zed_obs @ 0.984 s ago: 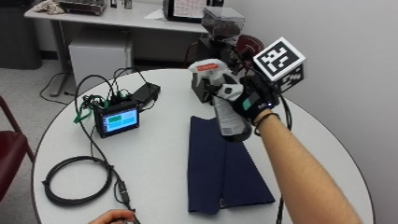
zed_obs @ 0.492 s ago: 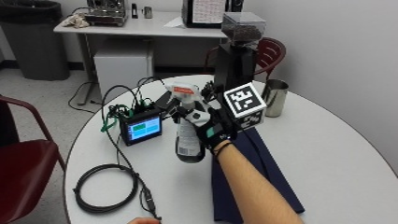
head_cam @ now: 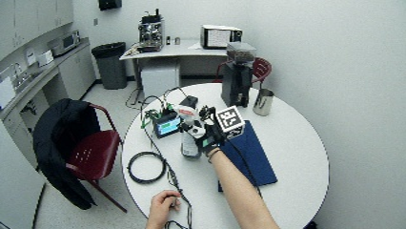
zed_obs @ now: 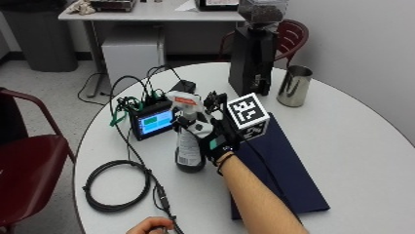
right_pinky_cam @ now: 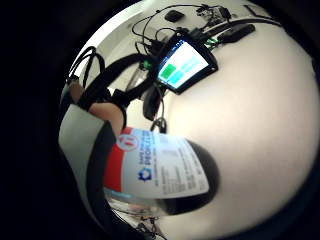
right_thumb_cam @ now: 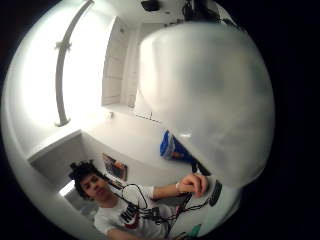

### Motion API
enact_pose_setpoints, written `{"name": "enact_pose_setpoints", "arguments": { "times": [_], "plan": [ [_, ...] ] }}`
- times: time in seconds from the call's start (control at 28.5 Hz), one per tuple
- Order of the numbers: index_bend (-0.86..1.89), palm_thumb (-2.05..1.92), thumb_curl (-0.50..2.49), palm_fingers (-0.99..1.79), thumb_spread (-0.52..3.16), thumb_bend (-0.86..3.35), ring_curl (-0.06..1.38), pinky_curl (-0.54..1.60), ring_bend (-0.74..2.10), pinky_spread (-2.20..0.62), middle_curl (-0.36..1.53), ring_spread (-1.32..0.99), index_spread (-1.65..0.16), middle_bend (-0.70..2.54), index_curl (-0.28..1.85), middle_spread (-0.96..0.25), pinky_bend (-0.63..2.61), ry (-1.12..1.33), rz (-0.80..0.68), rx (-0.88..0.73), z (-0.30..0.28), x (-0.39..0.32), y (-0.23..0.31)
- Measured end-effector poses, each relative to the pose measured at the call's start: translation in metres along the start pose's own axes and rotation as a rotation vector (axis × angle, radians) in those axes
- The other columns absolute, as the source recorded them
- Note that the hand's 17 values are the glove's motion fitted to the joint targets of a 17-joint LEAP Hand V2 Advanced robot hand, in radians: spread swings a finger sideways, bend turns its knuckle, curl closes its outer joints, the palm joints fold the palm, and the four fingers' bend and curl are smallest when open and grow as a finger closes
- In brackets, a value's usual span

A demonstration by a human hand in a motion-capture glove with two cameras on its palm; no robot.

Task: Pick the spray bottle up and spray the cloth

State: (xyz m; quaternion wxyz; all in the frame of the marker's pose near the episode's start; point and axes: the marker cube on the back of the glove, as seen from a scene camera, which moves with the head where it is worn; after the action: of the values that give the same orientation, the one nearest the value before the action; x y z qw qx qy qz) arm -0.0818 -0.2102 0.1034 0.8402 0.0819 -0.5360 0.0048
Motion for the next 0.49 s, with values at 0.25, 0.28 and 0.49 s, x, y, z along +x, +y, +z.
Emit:
{"name": "enact_pose_setpoints", "arguments": {
  "times": [0.25, 0.28, 0.49],
  "plan": [
    [0.10, 0.94, 0.39, 1.13, 1.06, -0.02, 0.39, 0.35, 0.59, -0.02, 0.43, -0.10, -0.31, 0.50, 0.23, -0.09, 0.34, -0.026, -0.008, -0.003, -0.0018, 0.0018, -0.0020],
    [0.11, 0.94, 0.39, 1.13, 1.06, -0.02, 0.39, 0.35, 0.58, -0.01, 0.43, -0.10, -0.31, 0.49, 0.23, -0.09, 0.34, -0.030, -0.005, -0.007, -0.0005, 0.0024, -0.0015],
    [0.16, 0.93, 0.39, 1.13, 1.07, -0.02, 0.39, 0.35, 0.55, 0.00, 0.43, -0.12, -0.30, 0.46, 0.26, -0.10, 0.29, 0.000, 0.012, -0.026, 0.0016, 0.0092, 0.0042]
  ]
}}
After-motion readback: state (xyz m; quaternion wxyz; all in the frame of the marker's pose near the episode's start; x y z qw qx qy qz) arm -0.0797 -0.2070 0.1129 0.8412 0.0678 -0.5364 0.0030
